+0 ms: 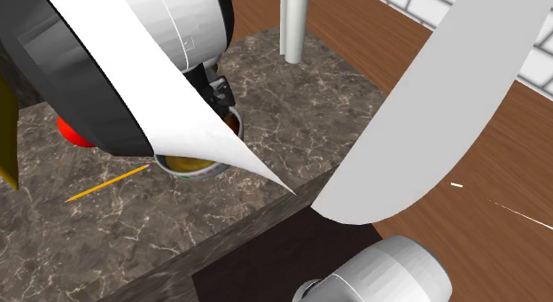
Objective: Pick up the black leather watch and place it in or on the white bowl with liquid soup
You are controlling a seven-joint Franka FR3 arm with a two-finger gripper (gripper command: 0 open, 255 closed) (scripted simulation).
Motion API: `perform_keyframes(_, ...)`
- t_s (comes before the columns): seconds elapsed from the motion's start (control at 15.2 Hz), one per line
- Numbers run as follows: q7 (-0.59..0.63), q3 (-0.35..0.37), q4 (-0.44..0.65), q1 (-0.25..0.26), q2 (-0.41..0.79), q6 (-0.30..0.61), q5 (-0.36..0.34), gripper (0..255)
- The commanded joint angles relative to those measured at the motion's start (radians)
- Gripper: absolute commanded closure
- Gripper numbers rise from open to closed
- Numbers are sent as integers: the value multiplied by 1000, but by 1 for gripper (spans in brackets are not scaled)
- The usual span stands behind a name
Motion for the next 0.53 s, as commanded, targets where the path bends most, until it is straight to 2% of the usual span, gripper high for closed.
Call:
perform_keyframes(0.0,0,0,0,0,0,0,0,0)
perform_keyframes(0.07,0,0,0,0,0,0,0,0)
perform_keyframes(0.33,0,-5,110,-1,-22,-132,-2,0)
perform_keyframes(0.46,0,-5,110,-1,-22,-132,-2,0)
